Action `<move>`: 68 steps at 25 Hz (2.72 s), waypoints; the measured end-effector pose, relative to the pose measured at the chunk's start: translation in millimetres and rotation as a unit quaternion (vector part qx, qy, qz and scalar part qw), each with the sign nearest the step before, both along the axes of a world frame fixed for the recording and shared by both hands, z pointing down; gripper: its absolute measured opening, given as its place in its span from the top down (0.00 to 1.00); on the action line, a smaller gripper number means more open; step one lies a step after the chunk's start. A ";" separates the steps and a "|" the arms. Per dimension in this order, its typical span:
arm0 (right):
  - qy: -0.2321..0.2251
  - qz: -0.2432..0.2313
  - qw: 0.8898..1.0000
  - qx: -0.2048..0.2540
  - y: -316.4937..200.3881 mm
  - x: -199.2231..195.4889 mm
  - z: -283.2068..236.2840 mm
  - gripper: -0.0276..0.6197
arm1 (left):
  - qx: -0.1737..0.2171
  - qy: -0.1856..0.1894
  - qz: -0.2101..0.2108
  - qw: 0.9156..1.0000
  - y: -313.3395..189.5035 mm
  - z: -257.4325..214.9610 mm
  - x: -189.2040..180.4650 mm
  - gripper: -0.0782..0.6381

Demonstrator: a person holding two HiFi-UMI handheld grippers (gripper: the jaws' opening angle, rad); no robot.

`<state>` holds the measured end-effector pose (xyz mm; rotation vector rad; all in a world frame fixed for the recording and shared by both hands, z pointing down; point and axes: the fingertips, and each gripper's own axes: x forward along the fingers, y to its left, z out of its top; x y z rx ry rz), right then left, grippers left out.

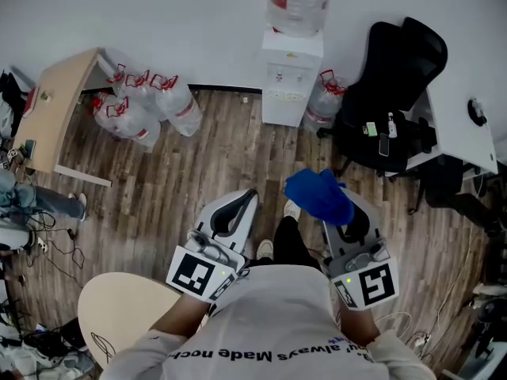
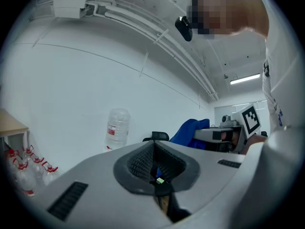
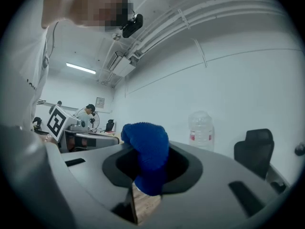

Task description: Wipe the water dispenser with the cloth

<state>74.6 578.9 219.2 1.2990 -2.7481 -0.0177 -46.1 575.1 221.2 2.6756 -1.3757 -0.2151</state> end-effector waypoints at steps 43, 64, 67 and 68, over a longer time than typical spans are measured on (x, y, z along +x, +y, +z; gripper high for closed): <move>-0.026 -0.023 0.999 -0.028 -334.9 106.7 7.1 0.79 | -0.009 -0.011 -0.026 1.000 -337.3 -6.4 107.3 0.86; -0.011 -0.028 0.999 -0.011 -501.5 -3.7 -8.8 0.79 | 0.012 -0.003 -0.013 1.000 -508.1 -22.9 5.0 0.86; -0.011 -0.025 1.000 -0.007 -522.9 -22.0 -12.4 0.79 | 0.016 -0.001 -0.008 1.000 -530.4 -25.4 -12.0 0.86; -0.011 -0.023 1.000 -0.005 -529.1 -27.3 -13.1 0.79 | 0.017 0.000 -0.006 1.000 -537.3 -26.0 -17.1 0.86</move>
